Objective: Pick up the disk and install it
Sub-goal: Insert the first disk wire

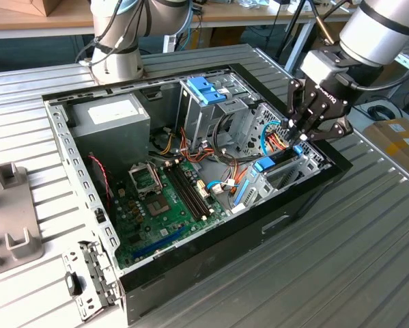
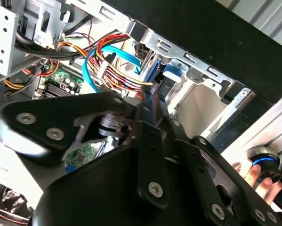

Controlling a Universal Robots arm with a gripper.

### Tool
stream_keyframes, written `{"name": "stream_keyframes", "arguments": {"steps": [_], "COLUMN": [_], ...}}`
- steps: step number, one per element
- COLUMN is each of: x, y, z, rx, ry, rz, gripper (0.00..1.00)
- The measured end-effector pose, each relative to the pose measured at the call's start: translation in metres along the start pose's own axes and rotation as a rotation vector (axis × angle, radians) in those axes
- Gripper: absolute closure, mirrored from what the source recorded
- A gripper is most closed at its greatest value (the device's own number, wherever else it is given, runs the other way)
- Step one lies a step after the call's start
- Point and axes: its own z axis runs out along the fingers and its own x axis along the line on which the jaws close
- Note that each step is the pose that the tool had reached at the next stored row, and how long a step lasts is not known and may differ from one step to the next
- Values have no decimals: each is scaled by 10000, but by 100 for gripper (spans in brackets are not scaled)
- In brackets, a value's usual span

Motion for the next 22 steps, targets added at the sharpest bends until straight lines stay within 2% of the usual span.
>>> {"name": "stream_keyframes", "arguments": {"steps": [1,2,7,17,19,22], "x": [-1,-1,-1,-7,-8,-9], "y": [-6,-11,-52,-275,-308,-324], "z": [0,0,0,-11,-13,-14], "rx": [-8,-17,-69,-283,-312,-322], "ry": [-8,-12,-21,-15,-14,-14], "rz": [-1,1,-2,-16,-15,-14], "gripper": [84,90,90,90,90,90]}}
